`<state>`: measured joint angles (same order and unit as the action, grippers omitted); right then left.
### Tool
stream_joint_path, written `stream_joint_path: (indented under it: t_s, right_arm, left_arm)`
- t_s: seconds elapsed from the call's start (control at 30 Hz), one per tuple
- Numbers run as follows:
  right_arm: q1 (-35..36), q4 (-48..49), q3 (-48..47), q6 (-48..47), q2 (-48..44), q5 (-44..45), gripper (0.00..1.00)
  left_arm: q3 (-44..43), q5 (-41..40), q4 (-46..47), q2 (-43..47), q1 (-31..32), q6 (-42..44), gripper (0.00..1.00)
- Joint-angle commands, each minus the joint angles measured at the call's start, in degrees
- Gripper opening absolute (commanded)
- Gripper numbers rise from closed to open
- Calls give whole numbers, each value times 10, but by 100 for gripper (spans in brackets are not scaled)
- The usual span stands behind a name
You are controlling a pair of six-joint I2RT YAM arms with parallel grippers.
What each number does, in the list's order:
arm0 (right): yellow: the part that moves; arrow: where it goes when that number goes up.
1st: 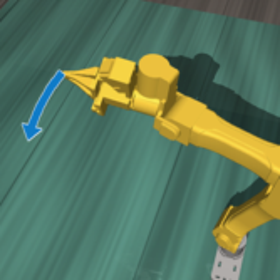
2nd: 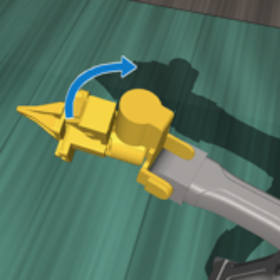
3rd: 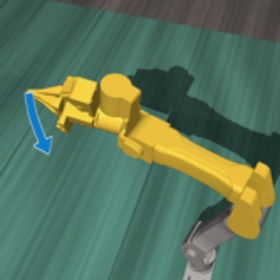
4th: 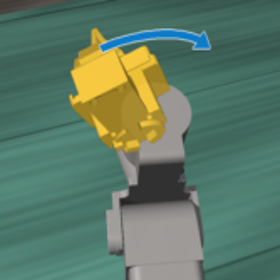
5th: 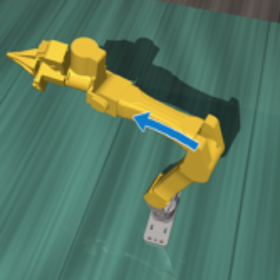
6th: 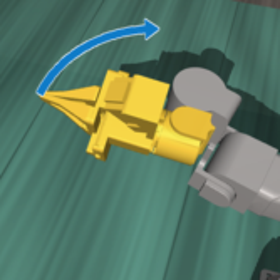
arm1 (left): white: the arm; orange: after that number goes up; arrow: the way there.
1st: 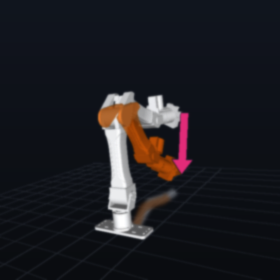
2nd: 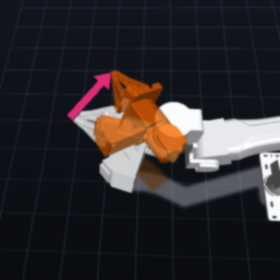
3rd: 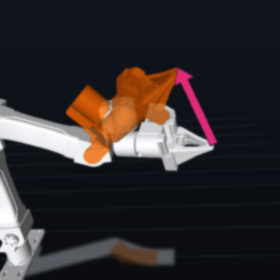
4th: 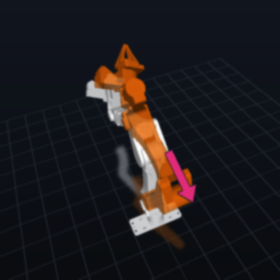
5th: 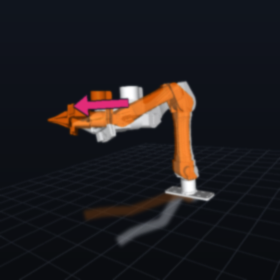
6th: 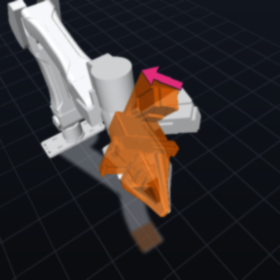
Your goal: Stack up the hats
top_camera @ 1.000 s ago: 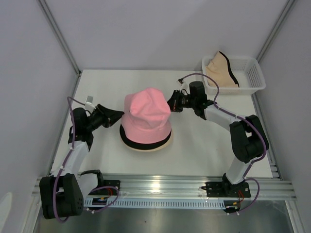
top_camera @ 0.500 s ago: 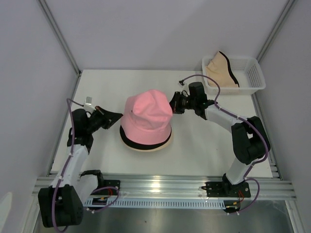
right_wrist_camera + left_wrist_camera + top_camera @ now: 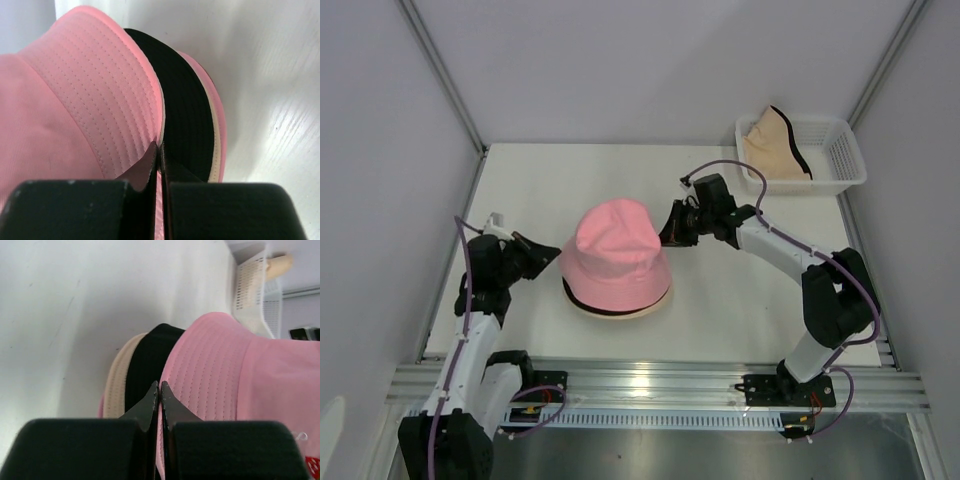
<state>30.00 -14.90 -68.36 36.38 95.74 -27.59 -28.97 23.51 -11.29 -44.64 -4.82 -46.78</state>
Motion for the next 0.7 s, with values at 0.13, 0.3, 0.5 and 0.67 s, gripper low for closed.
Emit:
stream_joint_path:
  t_s: [0.13, 0.3, 0.5, 0.67]
  right_arm:
    - [9, -77, -13, -20, 15, 45, 0]
    - [12, -103, -6, -33, 23, 67, 0]
    - [19, -105, 11, -36, 16, 82, 0]
    - [24, -102, 1, -40, -13, 98, 0]
  left_arm:
    - [48, -88, 12, -62, 34, 42, 0]
    - [64, -126, -4, -70, 65, 59, 1]
    - [74, -142, -15, -70, 73, 64, 1]
    - [19, -183, -80, -42, 72, 63, 1]
